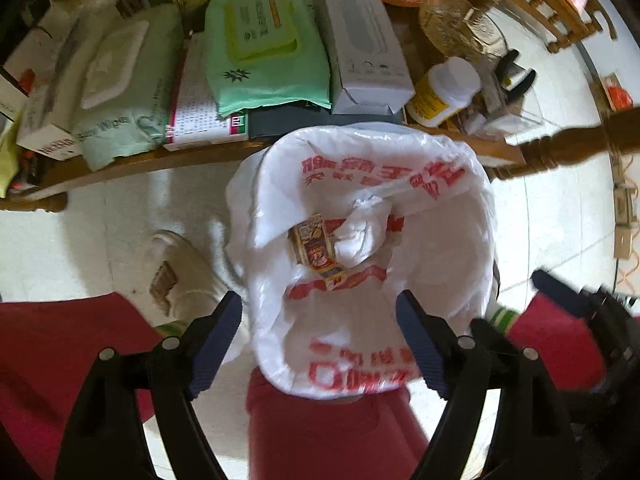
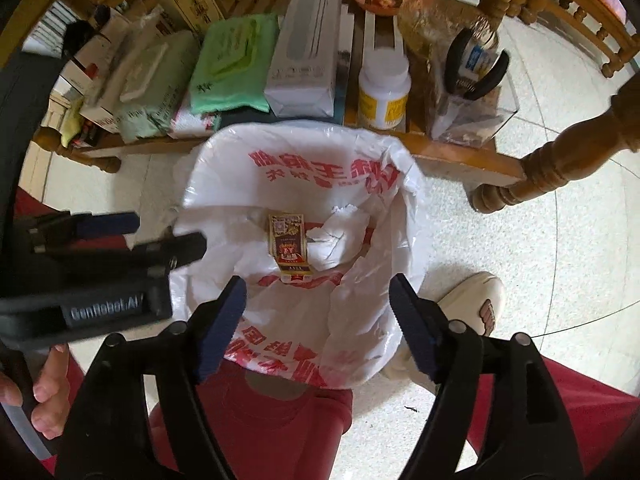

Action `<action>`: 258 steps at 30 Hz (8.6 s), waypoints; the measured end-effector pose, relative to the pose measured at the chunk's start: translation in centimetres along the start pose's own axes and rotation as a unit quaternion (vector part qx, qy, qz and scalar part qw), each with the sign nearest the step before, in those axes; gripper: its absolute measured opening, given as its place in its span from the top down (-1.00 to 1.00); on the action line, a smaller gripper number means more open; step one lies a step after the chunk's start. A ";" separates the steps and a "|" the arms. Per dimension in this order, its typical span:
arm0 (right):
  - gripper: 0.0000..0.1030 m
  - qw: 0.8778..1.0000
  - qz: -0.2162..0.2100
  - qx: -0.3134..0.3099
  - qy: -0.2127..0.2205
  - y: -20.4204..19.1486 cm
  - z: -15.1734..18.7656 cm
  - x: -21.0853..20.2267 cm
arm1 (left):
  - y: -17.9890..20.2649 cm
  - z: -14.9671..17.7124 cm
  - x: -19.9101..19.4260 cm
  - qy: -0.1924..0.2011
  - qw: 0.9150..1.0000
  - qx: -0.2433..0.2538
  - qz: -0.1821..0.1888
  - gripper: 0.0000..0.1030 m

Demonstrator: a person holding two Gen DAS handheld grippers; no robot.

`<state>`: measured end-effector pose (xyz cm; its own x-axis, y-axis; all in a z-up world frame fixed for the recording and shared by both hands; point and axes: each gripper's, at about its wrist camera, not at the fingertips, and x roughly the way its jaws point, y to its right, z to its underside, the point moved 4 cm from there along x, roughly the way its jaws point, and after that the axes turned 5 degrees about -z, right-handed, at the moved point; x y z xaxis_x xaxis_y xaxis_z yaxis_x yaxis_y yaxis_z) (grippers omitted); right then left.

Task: Collect trash
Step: 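Open both grippers to drop the tissue and box into the bag, then raise both tools back over the table toward the clear tray and white medicine box, then grasp the clear plastic tray with the left gripper while the right gripper grasps the white medicine box, then carry the tray and the white box down toward the plastic bag, then open both grippers to drop the tray and white box into the bag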

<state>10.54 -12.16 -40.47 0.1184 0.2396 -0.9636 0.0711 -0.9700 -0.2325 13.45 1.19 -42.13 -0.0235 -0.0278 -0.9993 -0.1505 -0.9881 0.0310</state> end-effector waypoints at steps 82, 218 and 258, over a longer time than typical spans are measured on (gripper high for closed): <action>-0.87 0.904 -0.403 0.124 0.068 -5.5 -12.9 -22.4 | -7.3 -17.9 -25.6 0.097 0.972 0.185 -0.104 -0.79; 0.60 0.998 -0.038 -0.043 0.036 -3.8 2.9 -9.9 | 3.3 2.8 -7.1 0.020 0.993 0.111 0.036 0.24; 0.59 0.997 -0.034 0.014 -0.063 -0.3 -0.2 4.6 | 2.3 -2.0 5.6 -0.101 0.994 0.044 0.027 0.23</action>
<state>11.28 -10.75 -44.84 -0.0116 0.2993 -0.9541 0.0458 -0.9530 -0.2995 14.99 -1.53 -47.67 -0.2305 -0.0408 -0.9722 -0.2296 -0.9686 0.0951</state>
